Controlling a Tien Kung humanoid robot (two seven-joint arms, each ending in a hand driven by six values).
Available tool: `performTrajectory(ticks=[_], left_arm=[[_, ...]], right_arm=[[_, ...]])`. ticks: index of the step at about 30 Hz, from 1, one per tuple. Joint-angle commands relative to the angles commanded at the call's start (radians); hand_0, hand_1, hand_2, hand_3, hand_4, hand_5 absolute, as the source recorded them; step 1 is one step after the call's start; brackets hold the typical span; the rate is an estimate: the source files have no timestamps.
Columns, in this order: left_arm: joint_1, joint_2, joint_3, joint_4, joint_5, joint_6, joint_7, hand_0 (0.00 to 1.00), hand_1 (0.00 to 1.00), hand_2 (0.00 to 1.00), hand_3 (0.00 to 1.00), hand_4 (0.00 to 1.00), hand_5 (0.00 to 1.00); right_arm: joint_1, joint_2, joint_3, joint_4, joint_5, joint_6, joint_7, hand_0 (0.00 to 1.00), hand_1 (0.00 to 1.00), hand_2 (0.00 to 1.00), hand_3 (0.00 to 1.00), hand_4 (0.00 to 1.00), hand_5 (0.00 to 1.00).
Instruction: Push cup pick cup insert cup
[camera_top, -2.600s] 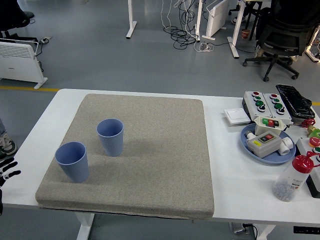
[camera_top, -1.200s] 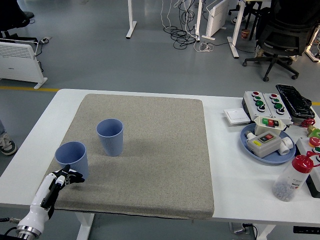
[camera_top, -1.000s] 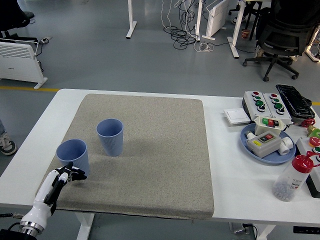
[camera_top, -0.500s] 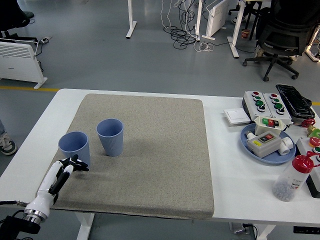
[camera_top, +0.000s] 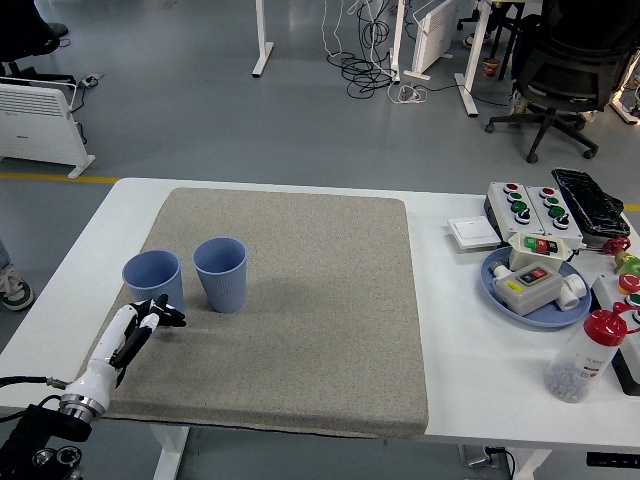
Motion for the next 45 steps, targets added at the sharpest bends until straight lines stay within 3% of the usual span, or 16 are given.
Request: performTrajectory(ticks=[8,27,45], left_arm=[[-0.074,0.006,0.044,0.066,-0.027,0.000,-0.009,0.666,0.539,0.480,0.456,0.581,0.998],[-0.268,-0.006,0.165,0.311,-0.095,0.005,-0.047,0.662,0.531,0.471,0.451,0.577,0.998],[-0.404,-0.040,0.232,0.484,-0.179,0.002,-0.084,0.649,0.522,0.465,0.444,0.566,0.998]], right_arm=[[0.001,0.001,0.002,0.001,-0.004,0.000,-0.001,0.738,0.662,0.657,0.559,0.074,0.473],[-0.011,0.005,0.023,0.003,-0.041,0.000,-0.014,0.737,0.661,0.657,0.559,0.074,0.473],[-0.005,0.007,0.025,0.005,-0.047,0.001,-0.016,0.737,0.661,0.657,0.559,0.073,0.478]])
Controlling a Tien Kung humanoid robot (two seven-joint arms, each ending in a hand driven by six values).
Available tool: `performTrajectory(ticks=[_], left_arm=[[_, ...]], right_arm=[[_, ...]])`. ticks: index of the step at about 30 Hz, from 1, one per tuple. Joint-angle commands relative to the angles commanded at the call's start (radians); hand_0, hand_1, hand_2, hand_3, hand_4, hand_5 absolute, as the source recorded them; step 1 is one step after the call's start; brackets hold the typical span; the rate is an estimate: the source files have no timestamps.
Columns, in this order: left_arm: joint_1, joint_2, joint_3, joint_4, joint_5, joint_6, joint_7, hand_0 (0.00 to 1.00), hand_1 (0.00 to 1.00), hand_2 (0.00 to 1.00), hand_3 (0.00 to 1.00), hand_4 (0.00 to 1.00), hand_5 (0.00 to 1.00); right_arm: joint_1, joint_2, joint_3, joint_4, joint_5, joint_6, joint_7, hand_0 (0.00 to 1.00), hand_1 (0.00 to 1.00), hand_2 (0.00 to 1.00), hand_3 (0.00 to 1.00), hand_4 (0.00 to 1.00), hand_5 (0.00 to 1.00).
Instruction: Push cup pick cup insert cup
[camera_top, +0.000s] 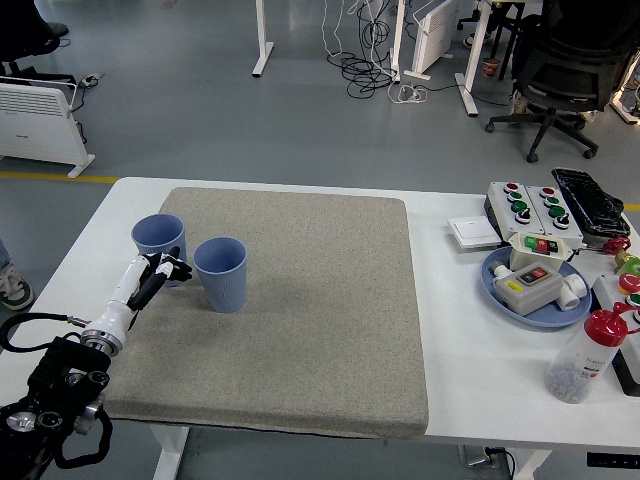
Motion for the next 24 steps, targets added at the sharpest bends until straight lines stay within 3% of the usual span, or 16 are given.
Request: performTrajectory(ticks=[9,24], left_arm=[[-0.050,-0.013,0.022,0.068,-0.036,-0.005,-0.009,0.648,0.522,0.463,0.442,0.560,0.998],[-0.023,-0.010,0.007,0.007,-0.006,-0.003,-0.005,0.626,0.517,0.460,0.439,0.547,0.998]], right_arm=[[0.005,-0.001,-0.002,0.000,0.003,0.000,0.001,0.737,0.661,0.658,0.558,0.073,0.479],[0.005,-0.001,-0.001,0.000,0.002,0.001,0.000,0.737,0.661,0.657,0.558,0.073,0.479]])
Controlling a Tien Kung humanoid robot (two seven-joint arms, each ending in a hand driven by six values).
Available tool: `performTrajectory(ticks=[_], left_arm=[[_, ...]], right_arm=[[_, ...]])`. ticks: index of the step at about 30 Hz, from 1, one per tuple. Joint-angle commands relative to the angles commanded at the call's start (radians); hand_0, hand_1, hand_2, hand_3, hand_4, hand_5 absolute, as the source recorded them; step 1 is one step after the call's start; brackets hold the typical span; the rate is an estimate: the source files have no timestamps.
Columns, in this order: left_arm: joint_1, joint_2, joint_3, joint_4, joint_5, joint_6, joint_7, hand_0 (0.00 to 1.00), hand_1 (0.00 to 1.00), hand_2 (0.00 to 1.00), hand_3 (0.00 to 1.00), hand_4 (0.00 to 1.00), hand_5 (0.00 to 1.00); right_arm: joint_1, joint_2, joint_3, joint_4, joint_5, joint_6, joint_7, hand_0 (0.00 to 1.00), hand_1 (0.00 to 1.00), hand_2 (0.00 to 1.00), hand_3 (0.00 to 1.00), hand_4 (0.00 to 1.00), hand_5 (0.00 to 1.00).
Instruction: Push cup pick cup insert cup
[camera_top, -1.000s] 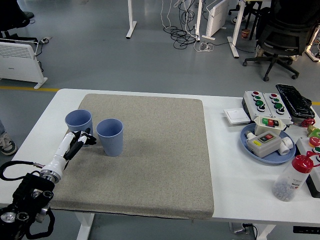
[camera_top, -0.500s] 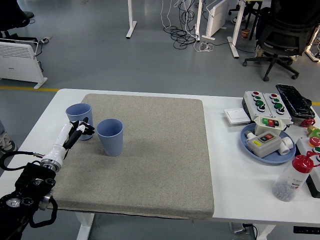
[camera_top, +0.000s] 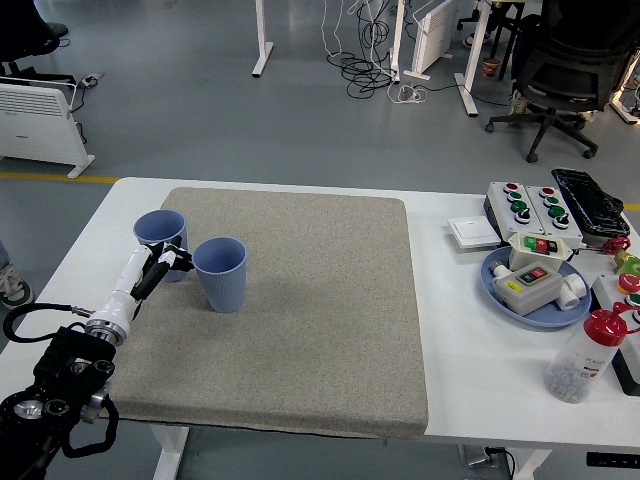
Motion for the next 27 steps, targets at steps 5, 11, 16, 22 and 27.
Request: performTrajectory(ticks=[5,11,16,22,27], left_arm=[[0.025,0.020,-0.011,-0.062,0.019,-0.001,0.008,0.623,0.517,0.460,0.438,0.545,0.998],[0.062,0.061,-0.034,-0.168,0.053,0.005,0.024,0.586,0.512,0.458,0.438,0.543,0.998],[0.061,0.090,-0.056,-0.212,0.087,0.017,0.046,0.582,0.514,0.460,0.442,0.543,0.998],[0.058,0.100,-0.086,-0.210,0.096,0.030,0.050,0.596,0.516,0.463,0.447,0.550,0.998],[0.070,0.115,-0.119,-0.305,0.124,0.050,0.037,0.596,0.516,0.463,0.447,0.550,0.998]], right_arm=[[-0.001,-0.001,-0.003,0.000,0.008,0.000,0.002,0.737,0.661,0.657,0.558,0.074,0.480],[-0.002,-0.002,-0.008,-0.001,0.016,0.000,0.004,0.737,0.662,0.657,0.558,0.074,0.481],[-0.003,-0.002,-0.008,-0.001,0.016,0.000,0.004,0.737,0.661,0.657,0.559,0.073,0.478],[-0.003,-0.002,-0.009,-0.001,0.017,-0.001,0.004,0.737,0.661,0.657,0.559,0.074,0.476],[-0.006,-0.001,-0.010,-0.001,0.022,-0.001,0.005,0.737,0.661,0.657,0.559,0.074,0.476]])
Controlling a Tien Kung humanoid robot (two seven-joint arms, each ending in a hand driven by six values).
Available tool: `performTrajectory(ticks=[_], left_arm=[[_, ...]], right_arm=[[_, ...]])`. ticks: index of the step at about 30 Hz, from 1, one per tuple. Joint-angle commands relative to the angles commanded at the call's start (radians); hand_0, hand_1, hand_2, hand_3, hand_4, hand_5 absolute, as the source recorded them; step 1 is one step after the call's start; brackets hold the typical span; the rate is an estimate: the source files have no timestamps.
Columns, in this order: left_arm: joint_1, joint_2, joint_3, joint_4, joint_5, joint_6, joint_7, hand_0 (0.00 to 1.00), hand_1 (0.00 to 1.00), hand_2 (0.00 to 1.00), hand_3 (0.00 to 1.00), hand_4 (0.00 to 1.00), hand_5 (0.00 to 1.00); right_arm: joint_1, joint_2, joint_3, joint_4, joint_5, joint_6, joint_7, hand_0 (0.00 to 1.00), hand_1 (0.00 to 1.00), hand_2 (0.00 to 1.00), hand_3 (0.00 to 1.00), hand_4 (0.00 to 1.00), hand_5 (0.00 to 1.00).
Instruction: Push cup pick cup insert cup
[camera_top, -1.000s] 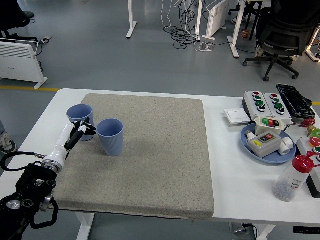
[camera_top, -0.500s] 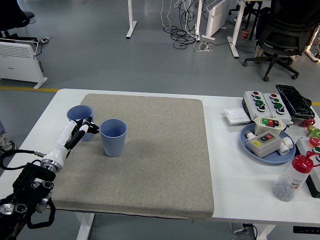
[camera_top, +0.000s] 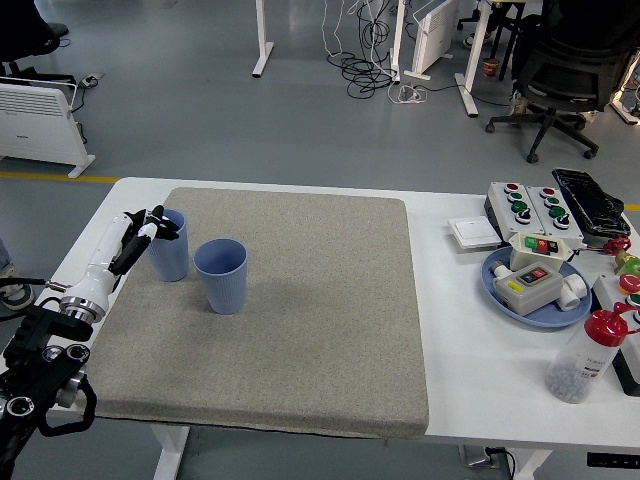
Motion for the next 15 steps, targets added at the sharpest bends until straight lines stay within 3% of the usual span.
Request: performTrajectory(ticks=[1,3,9,12,13,15], left_arm=[[0.000,0.002,-0.001,-0.013,0.002,0.001,-0.001,0.589,0.518,0.467,0.458,0.698,0.998],[-0.011,0.010,0.005,-0.063,0.031,0.004,0.003,0.589,0.518,0.467,0.458,0.698,0.998],[-0.051,0.031,0.040,-0.139,0.070,-0.005,0.019,0.560,0.531,0.491,0.483,0.741,0.998],[-0.089,0.044,0.066,-0.147,0.140,-0.046,0.071,0.560,0.531,0.491,0.483,0.741,0.998],[-0.110,0.051,0.083,-0.143,0.176,-0.071,0.097,0.683,0.660,0.615,0.602,0.861,0.903],[-0.146,0.059,0.114,-0.134,0.257,-0.118,0.146,0.683,0.660,0.615,0.602,0.861,0.903]], right_arm=[[0.000,0.000,0.000,0.000,0.000,0.000,0.000,0.739,0.661,0.656,0.559,0.073,0.476],[-0.002,0.000,0.002,0.000,-0.004,0.000,-0.001,0.739,0.661,0.656,0.559,0.073,0.476],[-0.007,0.000,0.007,0.000,-0.010,-0.001,-0.004,0.738,0.661,0.657,0.559,0.073,0.475],[-0.010,0.000,0.009,0.001,-0.014,-0.001,-0.006,0.738,0.661,0.657,0.559,0.073,0.475],[-0.011,0.000,0.011,0.001,-0.017,-0.001,-0.007,0.738,0.662,0.656,0.559,0.073,0.475],[-0.013,0.000,0.013,0.001,-0.022,-0.001,-0.009,0.738,0.662,0.656,0.559,0.073,0.475]])
